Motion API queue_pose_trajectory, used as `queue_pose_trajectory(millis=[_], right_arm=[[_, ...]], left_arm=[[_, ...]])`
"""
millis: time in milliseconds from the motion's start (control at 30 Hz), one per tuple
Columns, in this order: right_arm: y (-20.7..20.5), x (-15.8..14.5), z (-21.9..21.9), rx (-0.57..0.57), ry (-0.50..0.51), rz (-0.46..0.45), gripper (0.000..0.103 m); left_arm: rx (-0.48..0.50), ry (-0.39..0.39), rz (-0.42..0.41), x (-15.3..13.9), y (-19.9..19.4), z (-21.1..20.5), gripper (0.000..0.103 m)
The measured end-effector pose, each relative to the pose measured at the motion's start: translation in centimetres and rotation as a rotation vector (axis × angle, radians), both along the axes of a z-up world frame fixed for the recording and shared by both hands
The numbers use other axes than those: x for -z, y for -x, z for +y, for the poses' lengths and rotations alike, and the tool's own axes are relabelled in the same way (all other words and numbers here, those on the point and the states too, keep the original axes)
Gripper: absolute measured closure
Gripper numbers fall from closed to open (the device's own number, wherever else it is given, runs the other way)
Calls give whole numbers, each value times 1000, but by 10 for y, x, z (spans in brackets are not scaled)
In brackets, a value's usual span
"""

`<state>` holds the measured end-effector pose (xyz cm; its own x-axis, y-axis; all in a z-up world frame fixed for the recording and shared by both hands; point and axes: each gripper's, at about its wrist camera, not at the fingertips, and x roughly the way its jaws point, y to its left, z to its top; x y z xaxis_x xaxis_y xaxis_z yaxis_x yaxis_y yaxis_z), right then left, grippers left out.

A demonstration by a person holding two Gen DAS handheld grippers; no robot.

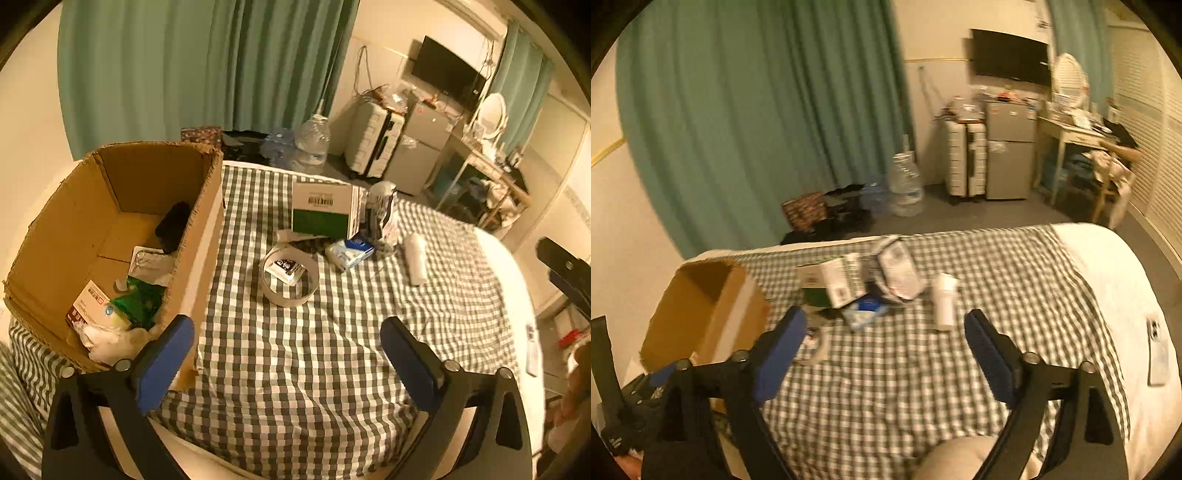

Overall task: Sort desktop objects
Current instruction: 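Move both grippers back over the items on the bed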

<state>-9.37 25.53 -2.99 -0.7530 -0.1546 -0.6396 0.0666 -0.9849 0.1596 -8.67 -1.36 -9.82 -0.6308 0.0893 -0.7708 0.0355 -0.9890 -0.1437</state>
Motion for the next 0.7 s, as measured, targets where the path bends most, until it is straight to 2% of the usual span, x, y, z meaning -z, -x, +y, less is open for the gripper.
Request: queue_pose_trajectory(millis=[133, 233, 433, 567, 700], right_arm=[[3, 24, 22, 24, -6, -60, 10], [13, 48, 29, 44, -8, -108, 10], [33, 94, 37, 57, 25, -211, 10], [53, 105, 34, 79, 1, -217, 10], [83, 125, 36, 128, 0, -222, 10]], left_arm=[[-4, 123, -29, 17, 9, 20, 0], [-2, 161, -43, 33, 18, 27, 0], [44, 140, -70, 59, 47, 35, 0], [53, 113, -80, 76, 73, 37, 0], [43, 147, -105, 103, 98, 35, 0]])
